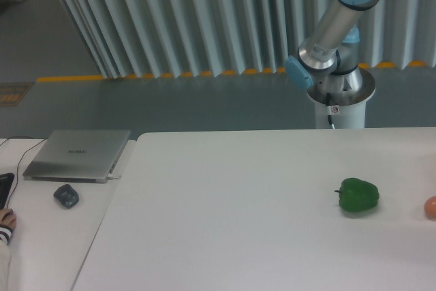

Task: Place the triangular bread in the basket

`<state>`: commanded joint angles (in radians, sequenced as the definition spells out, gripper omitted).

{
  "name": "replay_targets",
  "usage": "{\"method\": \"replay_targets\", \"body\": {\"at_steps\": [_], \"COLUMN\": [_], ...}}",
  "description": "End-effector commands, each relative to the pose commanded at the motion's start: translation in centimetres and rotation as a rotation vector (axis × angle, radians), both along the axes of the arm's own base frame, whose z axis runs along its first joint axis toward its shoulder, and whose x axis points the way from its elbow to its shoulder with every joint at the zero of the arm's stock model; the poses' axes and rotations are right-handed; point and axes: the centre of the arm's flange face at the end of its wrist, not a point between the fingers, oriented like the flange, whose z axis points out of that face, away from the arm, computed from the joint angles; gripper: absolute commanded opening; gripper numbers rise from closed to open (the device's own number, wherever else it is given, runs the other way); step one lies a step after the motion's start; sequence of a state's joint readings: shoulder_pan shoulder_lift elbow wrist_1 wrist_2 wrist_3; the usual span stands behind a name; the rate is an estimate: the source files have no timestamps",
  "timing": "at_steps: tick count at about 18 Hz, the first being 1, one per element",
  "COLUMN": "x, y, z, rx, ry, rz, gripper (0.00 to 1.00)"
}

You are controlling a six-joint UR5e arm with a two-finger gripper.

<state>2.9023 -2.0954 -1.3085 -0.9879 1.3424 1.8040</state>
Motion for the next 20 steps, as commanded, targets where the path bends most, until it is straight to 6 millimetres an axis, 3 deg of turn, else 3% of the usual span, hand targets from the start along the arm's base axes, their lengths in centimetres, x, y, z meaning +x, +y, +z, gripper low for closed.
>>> {"method": "replay_targets", "body": {"at_steps": [7, 11, 15, 20], "x": [2.2, 5.7, 9.8, 13.8], "y": [1.7, 3.4, 5.3, 3.8], "z": [1.4, 2.5, 4.2, 5.5], "rx": [0.039, -0.012, -0.234, -0.286], "ry": [-0.016, -0.063, -0.077, -0.184], "rz": [-0.012, -0.063, -0.168, -0.202], "gripper": [1.0, 1.0, 1.0, 1.0]}}
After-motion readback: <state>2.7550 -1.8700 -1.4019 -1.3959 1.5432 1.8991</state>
